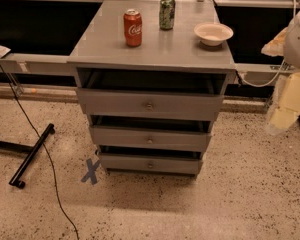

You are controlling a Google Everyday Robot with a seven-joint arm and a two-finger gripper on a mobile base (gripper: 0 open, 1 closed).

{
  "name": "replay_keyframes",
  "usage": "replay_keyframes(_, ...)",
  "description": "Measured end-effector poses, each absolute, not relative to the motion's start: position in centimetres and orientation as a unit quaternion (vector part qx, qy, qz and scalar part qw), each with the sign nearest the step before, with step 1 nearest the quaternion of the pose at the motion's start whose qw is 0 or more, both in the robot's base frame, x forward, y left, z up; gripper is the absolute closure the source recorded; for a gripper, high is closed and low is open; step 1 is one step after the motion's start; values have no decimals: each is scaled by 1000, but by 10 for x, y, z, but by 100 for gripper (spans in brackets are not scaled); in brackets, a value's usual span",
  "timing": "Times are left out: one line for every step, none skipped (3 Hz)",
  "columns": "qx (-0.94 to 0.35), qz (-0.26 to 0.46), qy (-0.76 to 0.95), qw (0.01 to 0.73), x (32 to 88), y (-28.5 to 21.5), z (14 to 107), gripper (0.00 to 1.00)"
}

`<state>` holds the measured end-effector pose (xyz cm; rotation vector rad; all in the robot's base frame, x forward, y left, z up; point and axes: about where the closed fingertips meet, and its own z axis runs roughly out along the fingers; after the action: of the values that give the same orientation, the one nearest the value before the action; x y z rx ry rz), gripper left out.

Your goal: Open bottom drawer

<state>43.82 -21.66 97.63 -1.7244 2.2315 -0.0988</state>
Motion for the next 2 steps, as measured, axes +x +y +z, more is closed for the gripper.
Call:
replay_keyframes(-603,-35,781,159,438,-217,976,0)
replay_keyframes(-604,0,783,153,434,-207,943,0)
